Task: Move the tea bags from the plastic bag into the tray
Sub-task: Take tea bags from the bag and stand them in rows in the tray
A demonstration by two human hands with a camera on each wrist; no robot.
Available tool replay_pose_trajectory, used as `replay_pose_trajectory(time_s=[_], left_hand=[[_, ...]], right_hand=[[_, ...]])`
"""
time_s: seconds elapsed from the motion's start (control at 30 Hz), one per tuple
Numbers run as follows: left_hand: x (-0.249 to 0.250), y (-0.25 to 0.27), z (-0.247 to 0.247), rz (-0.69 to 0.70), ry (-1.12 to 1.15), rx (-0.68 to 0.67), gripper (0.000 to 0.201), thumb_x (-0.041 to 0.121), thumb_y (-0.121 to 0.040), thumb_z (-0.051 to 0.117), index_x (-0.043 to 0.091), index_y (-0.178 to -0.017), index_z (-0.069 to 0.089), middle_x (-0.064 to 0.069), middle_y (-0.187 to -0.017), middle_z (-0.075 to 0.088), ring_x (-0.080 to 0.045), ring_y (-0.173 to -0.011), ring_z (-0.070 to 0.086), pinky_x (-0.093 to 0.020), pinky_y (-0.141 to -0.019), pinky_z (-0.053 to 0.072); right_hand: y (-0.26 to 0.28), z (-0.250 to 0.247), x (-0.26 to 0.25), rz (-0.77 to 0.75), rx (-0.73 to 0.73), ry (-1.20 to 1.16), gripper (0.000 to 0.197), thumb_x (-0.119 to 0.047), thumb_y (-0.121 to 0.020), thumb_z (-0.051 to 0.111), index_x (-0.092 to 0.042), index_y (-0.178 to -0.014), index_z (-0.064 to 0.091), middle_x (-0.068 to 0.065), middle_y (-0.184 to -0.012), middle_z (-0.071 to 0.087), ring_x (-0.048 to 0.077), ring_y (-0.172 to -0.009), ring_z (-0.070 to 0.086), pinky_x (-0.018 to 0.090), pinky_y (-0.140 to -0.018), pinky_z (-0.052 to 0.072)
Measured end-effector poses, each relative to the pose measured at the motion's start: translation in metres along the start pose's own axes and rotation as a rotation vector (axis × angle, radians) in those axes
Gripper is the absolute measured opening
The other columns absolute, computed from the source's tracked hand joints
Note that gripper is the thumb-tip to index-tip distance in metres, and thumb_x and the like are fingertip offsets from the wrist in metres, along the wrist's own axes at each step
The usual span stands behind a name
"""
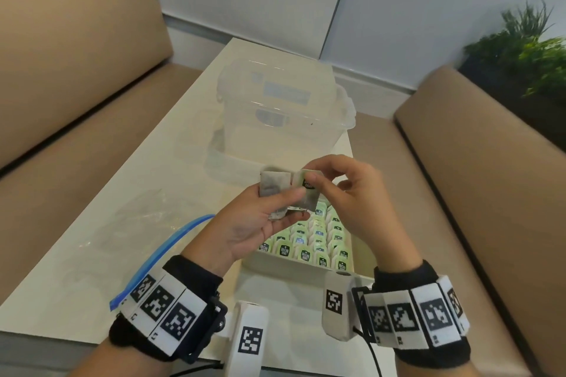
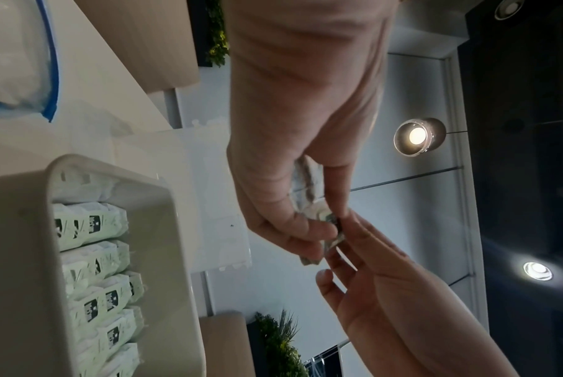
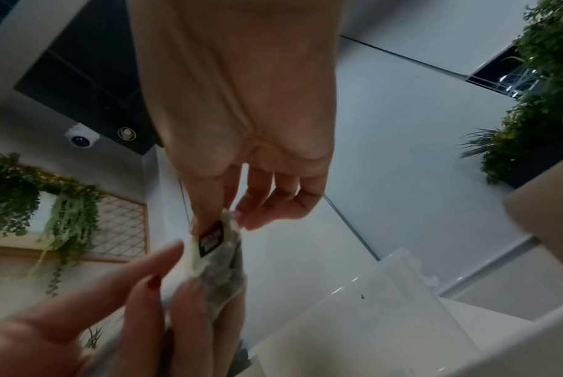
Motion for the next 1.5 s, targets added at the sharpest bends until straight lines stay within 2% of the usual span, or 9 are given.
replay_pose_trajectory(time_s=[0.07,0.17,0.53,0.7,0.87,1.0,1.2,1.4,1.5], left_hand=[[-0.002,0.001,0.003,0.021,-0.073,-0.021,0.026,0.004,-0.071,0.068,0.010,-0.096,0.067,-0.002,-0.082,0.072,-0.012,-0.073,0.068,-0.017,-0.063,0.053],[-0.008,0.002,0.006,0.035,-0.134,-0.007,0.019,-0.003,-0.077,0.066,0.010,-0.090,0.068,-0.002,-0.078,0.071,-0.013,-0.071,0.066,-0.018,-0.063,0.052],[-0.010,0.005,0.016,0.091,0.077,-0.011,0.013,0.009,-0.060,0.069,0.015,-0.067,0.077,-0.002,-0.073,0.070,-0.010,-0.063,0.066,-0.014,-0.058,0.051],[-0.009,0.006,0.014,0.112,0.091,0.058,0.027,0.007,-0.057,0.069,0.007,-0.084,0.065,-0.003,-0.069,0.069,-0.010,-0.059,0.065,-0.014,-0.055,0.051],[-0.011,0.006,0.009,0.077,0.056,0.076,0.029,0.009,-0.058,0.070,0.006,-0.086,0.066,-0.004,-0.071,0.069,-0.010,-0.061,0.064,-0.014,-0.056,0.051],[-0.015,0.006,-0.005,0.002,0.143,0.120,0.041,0.011,-0.056,0.074,0.010,-0.097,0.066,-0.008,-0.084,0.070,-0.013,-0.065,0.066,-0.015,-0.057,0.053],[-0.009,0.005,-0.050,0.023,0.291,0.179,0.080,0.022,-0.018,0.099,0.011,-0.094,0.073,-0.011,-0.089,0.072,-0.017,-0.074,0.070,-0.020,-0.058,0.054],[-0.002,0.006,-0.069,0.101,0.247,0.193,0.083,0.024,-0.011,0.098,0.012,-0.089,0.071,-0.008,-0.082,0.073,-0.013,-0.070,0.069,-0.019,-0.063,0.056],[-0.001,0.007,-0.073,0.104,0.239,0.201,0.071,0.021,-0.023,0.097,0.013,-0.089,0.071,-0.008,-0.081,0.072,-0.013,-0.070,0.069,-0.018,-0.064,0.056]], right_hand=[[0.001,-0.002,-0.005,0.004,-0.011,-0.057,0.008,-0.019,-0.085,0.067,-0.026,-0.085,0.070,-0.009,-0.075,0.069,0.010,-0.072,0.061,0.030,-0.060,0.049],[0.002,-0.006,-0.019,-0.069,0.006,0.016,0.008,-0.017,-0.080,0.073,-0.025,-0.081,0.071,-0.008,-0.070,0.068,0.003,-0.066,0.058,0.016,-0.055,0.044],[-0.010,-0.018,-0.053,-0.118,-0.067,0.083,0.006,-0.018,-0.078,0.074,-0.018,-0.084,0.073,-0.011,-0.065,0.068,-0.002,-0.061,0.058,0.010,-0.053,0.042],[-0.010,-0.017,-0.050,-0.093,-0.020,0.042,0.006,-0.015,-0.079,0.073,-0.020,-0.079,0.072,-0.003,-0.068,0.070,0.009,-0.064,0.063,0.025,-0.060,0.052],[-0.006,-0.013,-0.046,-0.107,0.005,0.045,0.010,-0.010,-0.079,0.073,-0.018,-0.078,0.067,-0.003,-0.070,0.068,0.005,-0.062,0.062,0.015,-0.056,0.050],[-0.005,-0.025,-0.047,-0.120,-0.022,0.115,0.013,-0.005,-0.081,0.069,-0.016,-0.081,0.062,-0.001,-0.074,0.067,0.015,-0.065,0.065,0.025,-0.064,0.054],[-0.024,-0.044,-0.005,0.003,-0.370,0.692,0.023,-0.002,-0.087,0.056,-0.018,-0.088,0.072,-0.002,-0.096,0.067,0.012,-0.080,0.061,0.025,-0.079,0.049],[-0.033,-0.026,0.095,0.282,-0.799,1.049,0.033,-0.007,-0.092,0.040,-0.012,-0.109,0.069,0.005,-0.113,0.066,0.023,-0.100,0.061,0.031,-0.091,0.048],[-0.037,-0.011,0.130,0.296,-0.937,1.159,0.033,-0.006,-0.091,0.039,-0.002,-0.110,0.066,0.012,-0.113,0.066,0.029,-0.103,0.061,0.037,-0.093,0.050]])
Point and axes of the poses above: each hand's wrist, its own y-axis away from the middle knuckle, its own z-axis out of the palm, x = y × z, the point moved 5 cm from there along -y, towards the middle knuckle
